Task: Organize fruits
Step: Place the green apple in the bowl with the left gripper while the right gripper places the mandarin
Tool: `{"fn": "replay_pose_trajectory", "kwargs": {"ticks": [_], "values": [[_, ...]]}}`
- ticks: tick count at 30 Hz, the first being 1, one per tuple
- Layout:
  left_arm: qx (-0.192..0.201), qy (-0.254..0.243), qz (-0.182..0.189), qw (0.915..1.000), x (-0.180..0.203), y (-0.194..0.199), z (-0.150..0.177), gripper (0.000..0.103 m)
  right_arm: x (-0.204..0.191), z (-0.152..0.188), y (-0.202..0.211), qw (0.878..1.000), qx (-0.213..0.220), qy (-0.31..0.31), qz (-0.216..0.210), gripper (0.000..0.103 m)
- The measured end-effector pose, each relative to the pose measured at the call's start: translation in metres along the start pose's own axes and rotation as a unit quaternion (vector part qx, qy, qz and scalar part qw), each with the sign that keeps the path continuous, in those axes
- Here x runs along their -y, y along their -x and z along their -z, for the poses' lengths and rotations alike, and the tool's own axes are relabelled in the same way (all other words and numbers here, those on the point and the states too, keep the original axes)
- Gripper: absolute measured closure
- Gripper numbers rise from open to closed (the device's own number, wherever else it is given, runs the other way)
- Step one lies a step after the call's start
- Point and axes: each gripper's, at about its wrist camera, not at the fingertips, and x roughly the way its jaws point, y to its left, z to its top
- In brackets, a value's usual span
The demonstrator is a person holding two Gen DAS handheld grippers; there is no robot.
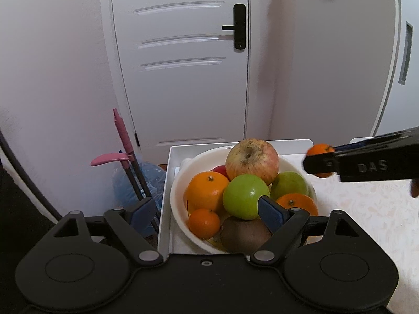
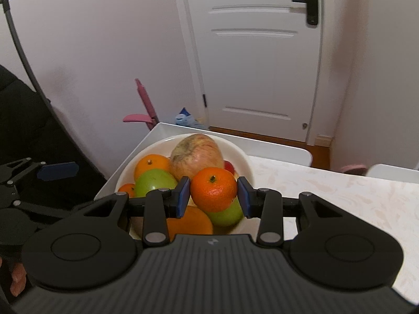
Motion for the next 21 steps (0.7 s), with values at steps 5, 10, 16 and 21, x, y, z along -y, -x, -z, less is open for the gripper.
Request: {"fn": "replay_pose_trajectory", "kwargs": {"ticks": [5, 10, 16, 21], "values": [[-0.002, -0.004, -0.007, 1.0000, 0.002, 0.002, 0.007, 0.015, 0.000, -0.001, -0.014, 1.000, -0.003, 0.004, -0.016, 0.049], [-0.010, -0.001, -0.013, 0.9999, 0.001, 0.001, 0.013, 0.015, -0.001, 0.000, -0.020, 0.999, -0.003, 0.011, -0.032, 0.049], [-0.014, 0.003, -0.016, 0.9998, -0.001, 0.003, 0.017, 0.015, -0.004, 0.001, -0.015, 0.999, 0.010, 0.013, -0.044, 0.030], [-0.013, -0.002, -0.008, 0.9999, -0.001, 0.005, 0.018, 0.015, -0.004, 0.005, -0.002, 0.999, 0.020, 0.004, -0.032, 0.018]]}}
